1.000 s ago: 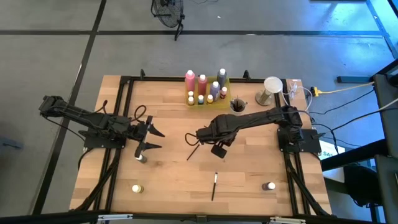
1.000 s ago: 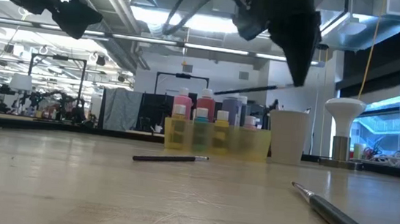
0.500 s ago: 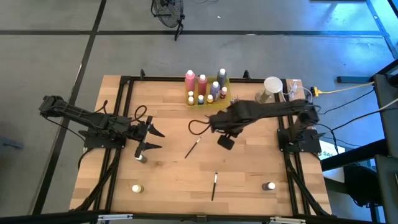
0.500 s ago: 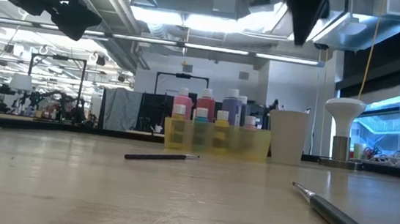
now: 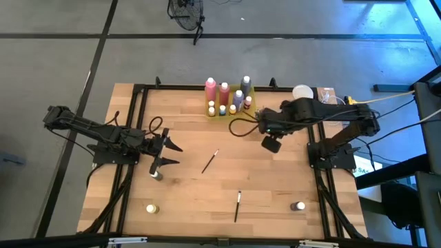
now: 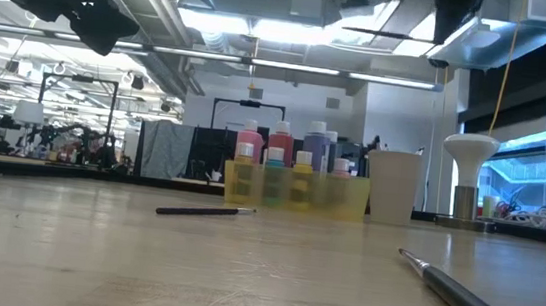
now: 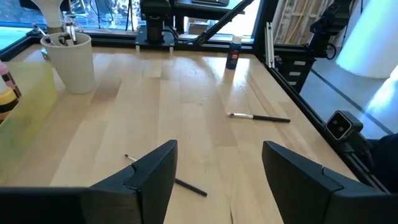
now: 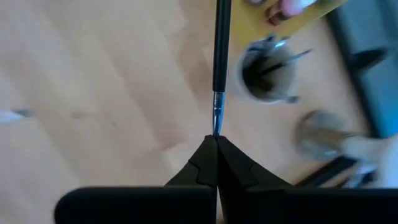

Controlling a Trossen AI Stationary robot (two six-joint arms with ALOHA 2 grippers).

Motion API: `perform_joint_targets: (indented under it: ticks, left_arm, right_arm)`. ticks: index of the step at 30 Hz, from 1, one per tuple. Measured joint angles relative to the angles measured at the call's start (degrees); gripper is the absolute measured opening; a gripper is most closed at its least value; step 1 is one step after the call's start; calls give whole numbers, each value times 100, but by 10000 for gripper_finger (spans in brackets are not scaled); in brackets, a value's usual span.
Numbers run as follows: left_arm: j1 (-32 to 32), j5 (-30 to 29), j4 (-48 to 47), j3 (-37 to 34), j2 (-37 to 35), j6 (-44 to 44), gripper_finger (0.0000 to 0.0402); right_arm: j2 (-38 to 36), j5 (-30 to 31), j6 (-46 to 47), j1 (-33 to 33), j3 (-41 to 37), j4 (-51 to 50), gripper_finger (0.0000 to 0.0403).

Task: Pick & Place Paint Supplies
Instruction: Put the silver paint brush into the white cup

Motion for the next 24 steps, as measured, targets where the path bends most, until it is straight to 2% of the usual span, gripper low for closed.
perform_joint_targets:
  ticks: [7, 10, 19, 24]
  left_arm:
    - [2, -13, 0, 0, 2, 11, 232]
    - [2, -56, 0, 0, 2, 11, 230]
    - [2, -716, 2, 0, 2, 62, 232]
    - [2, -975, 75, 0, 1, 101, 231]
  right_arm:
    - [21, 1223, -1804, 109, -331, -2, 0]
    - [51, 2068, -2313, 105, -381, 6, 0]
    - [41, 4489, -4873, 105, -379, 0, 0]
    - [41, 5135, -5667, 105, -381, 1, 0]
